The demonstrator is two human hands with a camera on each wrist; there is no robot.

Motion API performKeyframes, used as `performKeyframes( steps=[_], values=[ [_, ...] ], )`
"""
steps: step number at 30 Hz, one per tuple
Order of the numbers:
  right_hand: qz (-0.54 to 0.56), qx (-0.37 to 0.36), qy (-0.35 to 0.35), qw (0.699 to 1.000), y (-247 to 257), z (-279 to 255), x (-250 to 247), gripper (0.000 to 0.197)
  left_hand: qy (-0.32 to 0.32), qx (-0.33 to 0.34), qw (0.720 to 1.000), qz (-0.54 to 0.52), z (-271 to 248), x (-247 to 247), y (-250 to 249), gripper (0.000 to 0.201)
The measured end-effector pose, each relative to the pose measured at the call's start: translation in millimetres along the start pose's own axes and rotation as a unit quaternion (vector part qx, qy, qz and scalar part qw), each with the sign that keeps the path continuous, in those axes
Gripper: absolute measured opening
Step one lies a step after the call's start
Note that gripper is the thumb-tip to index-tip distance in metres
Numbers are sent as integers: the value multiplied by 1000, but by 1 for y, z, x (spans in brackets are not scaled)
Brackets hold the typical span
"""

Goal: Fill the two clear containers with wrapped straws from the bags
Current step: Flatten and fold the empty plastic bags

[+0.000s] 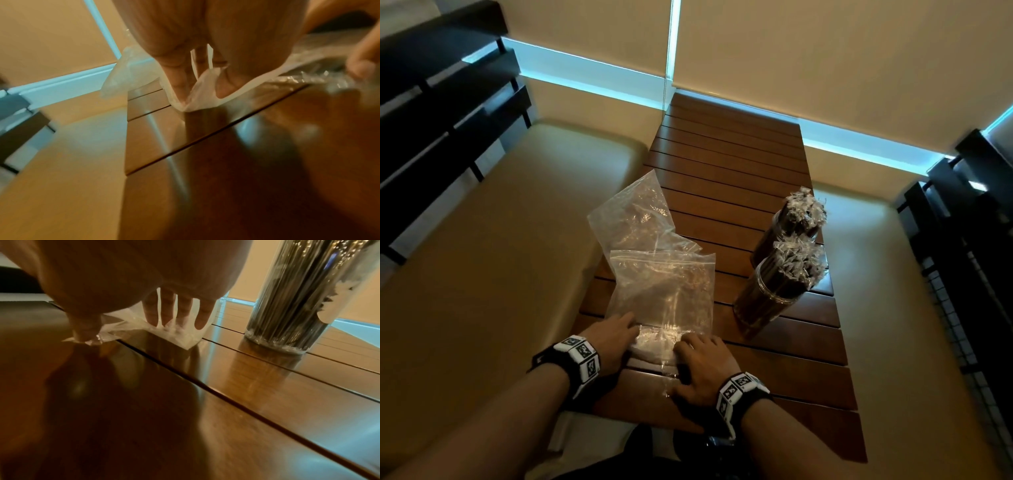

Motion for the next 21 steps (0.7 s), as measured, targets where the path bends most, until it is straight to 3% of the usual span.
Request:
performKeyframes(
  steps=[5, 8, 10, 12, 14, 21],
  values=[
    [2, 27, -37, 999, -7, 6, -9, 33, 11, -48, 996, -72, 6, -5, 6, 39],
    [32, 7, -51, 998, -2, 6, -12, 53, 6, -68, 992, -110, 6, -1, 8, 37],
    [39, -19, -14, 999, 3, 6, -9, 76, 0, -64, 993, -103, 6, 2, 7, 36],
    [14, -42, 11, 999, 8, 7, -7, 80, -14, -54, 995, -84, 4, 3, 4, 27],
    [4, -55, 17, 998, 13, 11, -4, 69, -32, -41, 997, -63, 2, 4, 2, 19],
    [-24, -79, 12, 996, 19, 19, 7, 34, -42, -31, 998, -34, 3, 3, 0, 21]
  ],
)
Point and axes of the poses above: each hand's wrist, its own z-axis towards the middle knuckle, its own x-axis out of the palm, y = z × x, the point moved 3 cm from there along z, towards the middle knuckle, and after that the axes turned 15 degrees about -x, right-handed, at the moved point
